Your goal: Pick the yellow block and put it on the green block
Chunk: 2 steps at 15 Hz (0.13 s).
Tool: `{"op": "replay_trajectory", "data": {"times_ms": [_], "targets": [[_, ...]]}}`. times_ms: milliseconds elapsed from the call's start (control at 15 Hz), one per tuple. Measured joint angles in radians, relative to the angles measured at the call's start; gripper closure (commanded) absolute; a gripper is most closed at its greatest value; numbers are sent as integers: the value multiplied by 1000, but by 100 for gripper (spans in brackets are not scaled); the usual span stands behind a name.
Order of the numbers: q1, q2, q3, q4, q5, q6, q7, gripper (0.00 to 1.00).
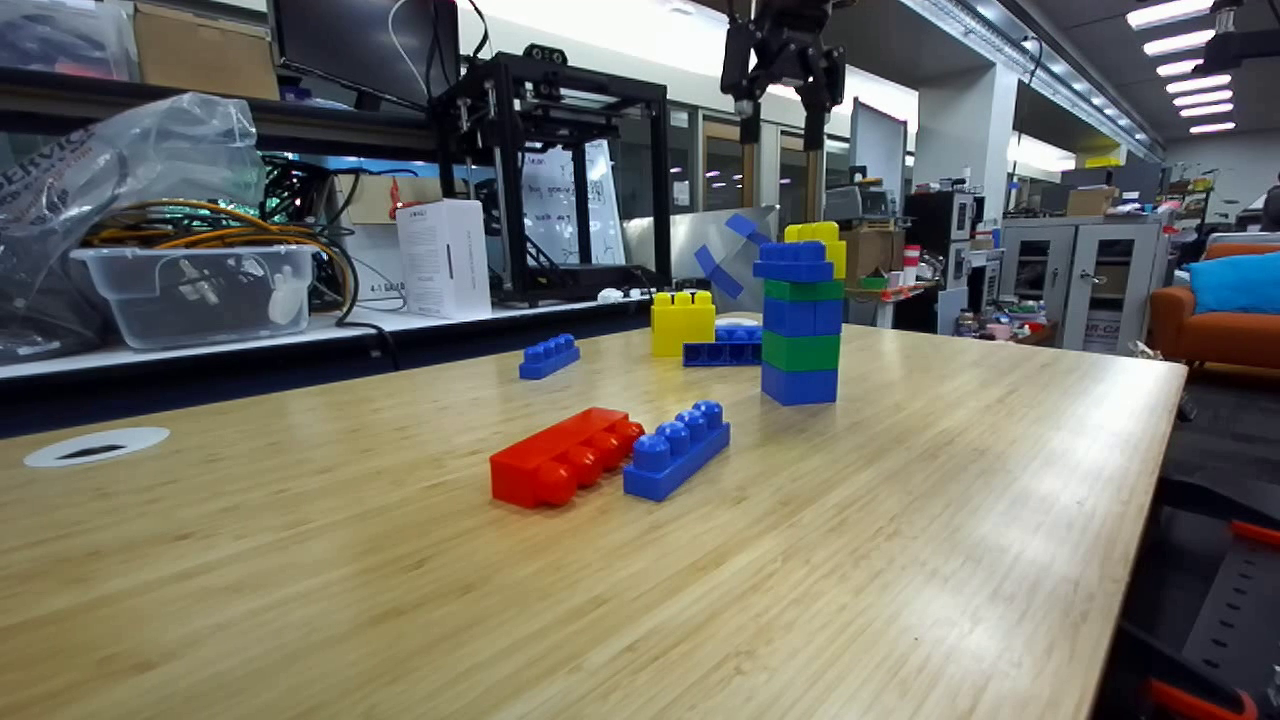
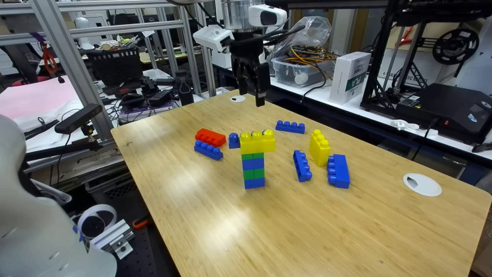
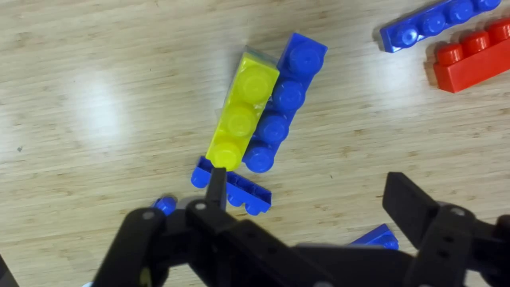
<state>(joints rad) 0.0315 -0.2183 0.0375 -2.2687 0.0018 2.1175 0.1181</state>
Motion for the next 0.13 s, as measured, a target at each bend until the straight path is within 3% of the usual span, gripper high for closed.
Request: {"op": "replay_trajectory", "data": {"times_ms": [133], "targets": [[0,0,0,0,0,0,0,0]]}}
